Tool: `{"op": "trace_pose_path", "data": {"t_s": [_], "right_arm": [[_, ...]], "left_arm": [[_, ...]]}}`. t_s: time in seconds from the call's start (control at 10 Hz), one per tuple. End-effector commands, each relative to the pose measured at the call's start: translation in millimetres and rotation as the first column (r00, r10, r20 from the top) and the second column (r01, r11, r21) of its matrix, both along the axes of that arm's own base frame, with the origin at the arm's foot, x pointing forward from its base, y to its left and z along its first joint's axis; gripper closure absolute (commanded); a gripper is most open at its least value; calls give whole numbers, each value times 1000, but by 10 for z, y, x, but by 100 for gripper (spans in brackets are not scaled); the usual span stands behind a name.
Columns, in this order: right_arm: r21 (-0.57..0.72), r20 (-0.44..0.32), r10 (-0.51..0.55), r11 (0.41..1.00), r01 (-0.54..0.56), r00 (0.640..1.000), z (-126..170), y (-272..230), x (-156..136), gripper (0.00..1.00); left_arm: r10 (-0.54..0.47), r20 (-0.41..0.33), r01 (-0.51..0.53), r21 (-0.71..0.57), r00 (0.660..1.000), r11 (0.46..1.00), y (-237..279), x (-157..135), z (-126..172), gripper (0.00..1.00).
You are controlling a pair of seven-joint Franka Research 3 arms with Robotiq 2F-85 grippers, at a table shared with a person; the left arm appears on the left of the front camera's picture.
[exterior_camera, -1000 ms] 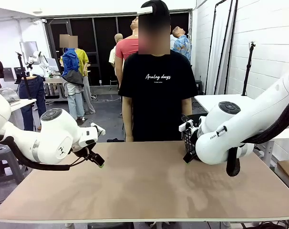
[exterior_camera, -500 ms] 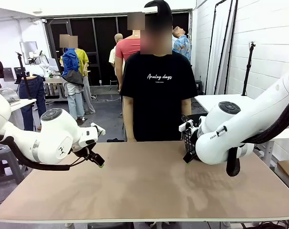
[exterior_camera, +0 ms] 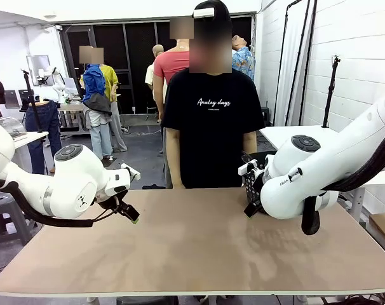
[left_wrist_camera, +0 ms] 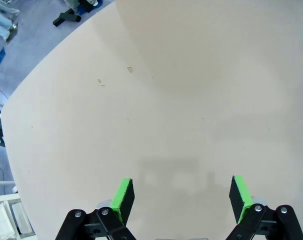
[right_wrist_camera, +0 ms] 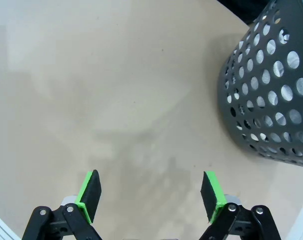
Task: Fold the training pants.
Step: Grab both ends of the Training pants handed by a person.
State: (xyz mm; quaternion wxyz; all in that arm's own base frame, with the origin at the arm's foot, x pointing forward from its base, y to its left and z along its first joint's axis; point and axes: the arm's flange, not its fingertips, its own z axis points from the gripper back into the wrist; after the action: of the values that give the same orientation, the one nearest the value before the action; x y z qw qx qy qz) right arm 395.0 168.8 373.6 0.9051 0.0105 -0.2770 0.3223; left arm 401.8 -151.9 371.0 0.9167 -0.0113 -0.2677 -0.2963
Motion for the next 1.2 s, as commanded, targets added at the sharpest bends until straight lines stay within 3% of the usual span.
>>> {"op": "trace_pose_path", "data": {"t_s": [0.0,0.2,0.6,1.1], "right_arm": [[0,0,0,1000,0,1000,0,0,0,0],[36,-22,-2,999,2,1000,232,-36,-4,0],[64,7,-1,998,0,1000,821,-88,-191,0],[70,84,24,997,-29,996,1507,-150,-546,0]], "left_arm": [[0,0,0,0,1000,1000,0,0,0,0],[-6,14,6,2,1000,1000,4,-67,284,0],[-10,13,10,11,1000,1000,34,-294,940,0],[-37,82,37,-8,996,999,-24,-638,1554,0]]}}
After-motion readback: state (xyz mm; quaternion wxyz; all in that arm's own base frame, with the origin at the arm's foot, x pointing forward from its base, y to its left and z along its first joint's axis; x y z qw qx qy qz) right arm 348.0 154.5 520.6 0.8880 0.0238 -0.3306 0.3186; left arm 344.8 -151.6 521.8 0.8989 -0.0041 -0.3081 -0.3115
